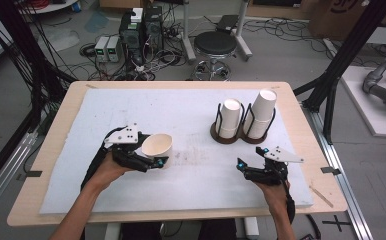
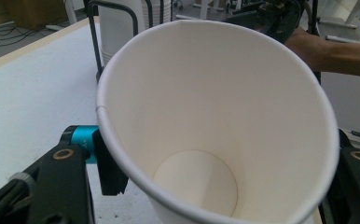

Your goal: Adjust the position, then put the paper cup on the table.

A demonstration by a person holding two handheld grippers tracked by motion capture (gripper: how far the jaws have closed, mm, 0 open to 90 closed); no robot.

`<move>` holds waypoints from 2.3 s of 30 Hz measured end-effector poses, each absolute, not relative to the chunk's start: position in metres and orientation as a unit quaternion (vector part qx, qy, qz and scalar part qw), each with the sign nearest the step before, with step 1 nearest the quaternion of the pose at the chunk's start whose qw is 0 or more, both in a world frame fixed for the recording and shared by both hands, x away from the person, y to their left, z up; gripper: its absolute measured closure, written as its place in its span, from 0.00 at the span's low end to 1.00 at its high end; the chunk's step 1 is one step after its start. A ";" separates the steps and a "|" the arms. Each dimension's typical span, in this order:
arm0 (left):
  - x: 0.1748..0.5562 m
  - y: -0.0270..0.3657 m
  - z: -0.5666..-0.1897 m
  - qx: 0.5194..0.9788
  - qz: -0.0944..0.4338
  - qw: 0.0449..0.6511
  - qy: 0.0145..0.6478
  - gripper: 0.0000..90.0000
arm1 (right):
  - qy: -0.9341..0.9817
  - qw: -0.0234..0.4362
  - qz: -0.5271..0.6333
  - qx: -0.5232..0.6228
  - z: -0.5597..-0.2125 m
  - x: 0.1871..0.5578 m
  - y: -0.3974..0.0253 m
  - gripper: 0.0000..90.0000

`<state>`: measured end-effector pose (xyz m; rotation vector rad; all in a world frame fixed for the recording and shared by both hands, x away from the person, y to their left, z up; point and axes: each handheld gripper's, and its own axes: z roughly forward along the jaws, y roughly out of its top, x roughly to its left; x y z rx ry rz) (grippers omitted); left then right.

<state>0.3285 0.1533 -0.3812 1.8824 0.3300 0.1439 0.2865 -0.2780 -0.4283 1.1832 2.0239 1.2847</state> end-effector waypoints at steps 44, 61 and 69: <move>0.342 0.109 -0.394 0.827 0.073 0.542 0.131 0.35 | 0.732 0.233 0.469 0.436 -0.443 0.288 -0.281 0.18; 0.347 0.089 -0.417 0.834 0.094 0.523 0.149 0.35 | 0.728 0.233 0.471 0.440 -0.445 0.288 -0.282 0.18; 0.349 0.082 -0.430 0.838 0.094 0.515 0.156 0.35 | 0.728 0.228 0.469 0.445 -0.450 0.290 -0.283 0.18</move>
